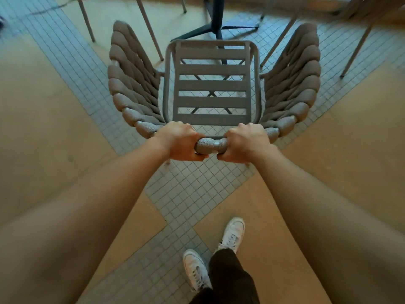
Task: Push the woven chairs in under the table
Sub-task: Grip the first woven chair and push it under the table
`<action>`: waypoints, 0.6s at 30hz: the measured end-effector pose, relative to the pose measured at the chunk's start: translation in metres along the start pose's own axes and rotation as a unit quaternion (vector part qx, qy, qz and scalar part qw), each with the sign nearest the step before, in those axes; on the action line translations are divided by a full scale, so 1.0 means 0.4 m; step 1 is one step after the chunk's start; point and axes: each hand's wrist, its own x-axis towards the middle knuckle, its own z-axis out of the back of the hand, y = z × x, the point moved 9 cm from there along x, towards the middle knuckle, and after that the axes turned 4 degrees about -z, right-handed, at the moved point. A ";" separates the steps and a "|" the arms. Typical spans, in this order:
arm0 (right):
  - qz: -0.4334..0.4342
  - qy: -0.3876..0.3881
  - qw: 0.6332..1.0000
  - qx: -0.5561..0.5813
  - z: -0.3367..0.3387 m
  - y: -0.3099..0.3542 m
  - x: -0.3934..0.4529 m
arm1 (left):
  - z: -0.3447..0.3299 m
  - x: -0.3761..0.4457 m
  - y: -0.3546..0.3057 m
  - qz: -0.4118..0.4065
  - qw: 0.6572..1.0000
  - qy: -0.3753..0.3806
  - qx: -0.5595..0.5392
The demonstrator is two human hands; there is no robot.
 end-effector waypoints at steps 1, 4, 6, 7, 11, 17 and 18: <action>-0.002 -0.006 1.000 0.002 0.009 -0.001 0.013 | 0.005 0.008 0.016 0.001 1.000 -0.001 -0.004; -0.002 -0.015 1.000 0.009 0.032 -0.005 0.059 | 0.020 0.040 0.065 0.005 1.000 0.003 -0.009; -0.001 -0.017 1.000 0.012 0.048 -0.009 0.097 | 0.034 0.064 0.099 0.007 1.000 0.004 -0.004; -0.002 -0.018 1.000 0.013 0.057 -0.010 0.116 | 0.042 0.076 0.117 0.009 1.000 0.006 0.001; -0.005 -0.019 1.000 0.023 0.089 -0.023 0.207 | 0.072 0.139 0.200 0.012 1.000 0.023 0.016; -0.004 -0.020 1.000 0.023 0.145 -0.058 0.335 | 0.117 0.233 0.305 0.042 0.998 0.030 0.028; -0.003 -0.021 1.000 0.022 0.151 -0.061 0.352 | 0.122 0.243 0.320 0.047 0.998 0.032 0.026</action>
